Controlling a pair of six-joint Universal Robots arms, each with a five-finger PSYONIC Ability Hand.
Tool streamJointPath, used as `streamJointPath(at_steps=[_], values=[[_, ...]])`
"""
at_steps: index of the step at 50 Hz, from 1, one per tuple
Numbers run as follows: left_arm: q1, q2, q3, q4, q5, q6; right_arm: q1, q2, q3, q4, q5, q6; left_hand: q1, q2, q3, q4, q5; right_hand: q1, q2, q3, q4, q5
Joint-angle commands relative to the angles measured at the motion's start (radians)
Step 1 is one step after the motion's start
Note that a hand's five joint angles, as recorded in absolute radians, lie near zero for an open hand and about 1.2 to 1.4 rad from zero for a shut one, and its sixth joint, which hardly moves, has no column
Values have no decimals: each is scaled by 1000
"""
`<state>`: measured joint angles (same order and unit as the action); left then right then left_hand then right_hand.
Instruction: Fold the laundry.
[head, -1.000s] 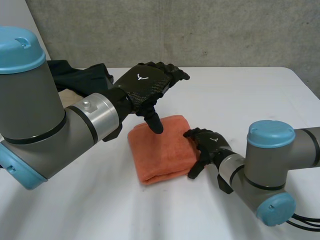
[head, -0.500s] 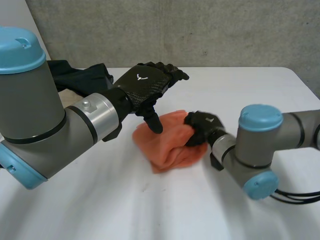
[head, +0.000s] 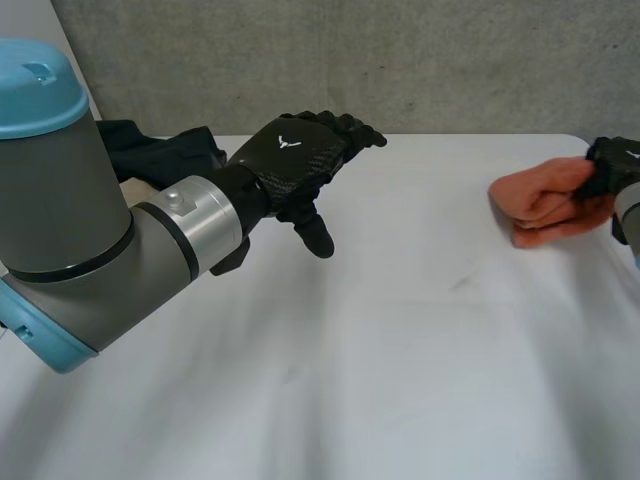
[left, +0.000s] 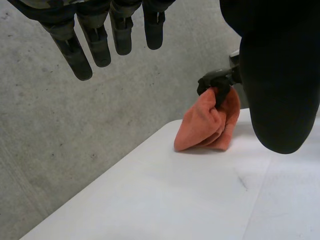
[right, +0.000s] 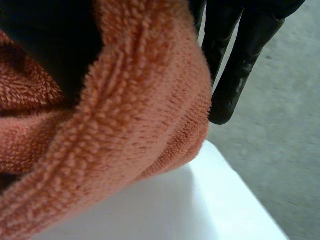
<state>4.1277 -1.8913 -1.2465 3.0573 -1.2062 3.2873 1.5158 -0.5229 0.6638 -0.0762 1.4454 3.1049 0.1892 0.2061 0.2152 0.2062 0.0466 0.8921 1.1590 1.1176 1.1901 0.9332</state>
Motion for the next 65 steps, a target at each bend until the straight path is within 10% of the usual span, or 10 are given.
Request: streamJointPath(at_steps=[1, 12, 16, 35, 50, 65], values=[[-1, -2, -2, 0, -3, -3, -92, 208, -345, 128, 1, -130, 30, 13, 4, 13, -2, 504, 237, 279, 206, 289], [-1, -5, -7, 0, -4, -3, -169, 284, -434, 122, 0, -245, 30, 13, 4, 13, -2, 504, 237, 279, 206, 289], [-6, -6, -5, 0, -4, -5, -172, 285, -434, 122, 15, -294, 30, 13, 4, 13, -2, -718, -984, -943, -1016, -933], [-7, 4, -44, -2, -1, -20, -201, -23, 97, 76, 214, -1143, 24, 7, -2, 7, -8, -718, -984, -943, -1016, -933], [55, 41, -53, 9, -7, -23, -108, -477, 321, -168, 127, -905, 10, -7, -16, -7, -22, -718, -984, -943, -1016, -933], [308, 29, -41, 208, -84, -9, 289, -818, 816, -113, -221, -404, 7, -10, -19, -10, -25, -718, -984, -943, -1016, -933]])
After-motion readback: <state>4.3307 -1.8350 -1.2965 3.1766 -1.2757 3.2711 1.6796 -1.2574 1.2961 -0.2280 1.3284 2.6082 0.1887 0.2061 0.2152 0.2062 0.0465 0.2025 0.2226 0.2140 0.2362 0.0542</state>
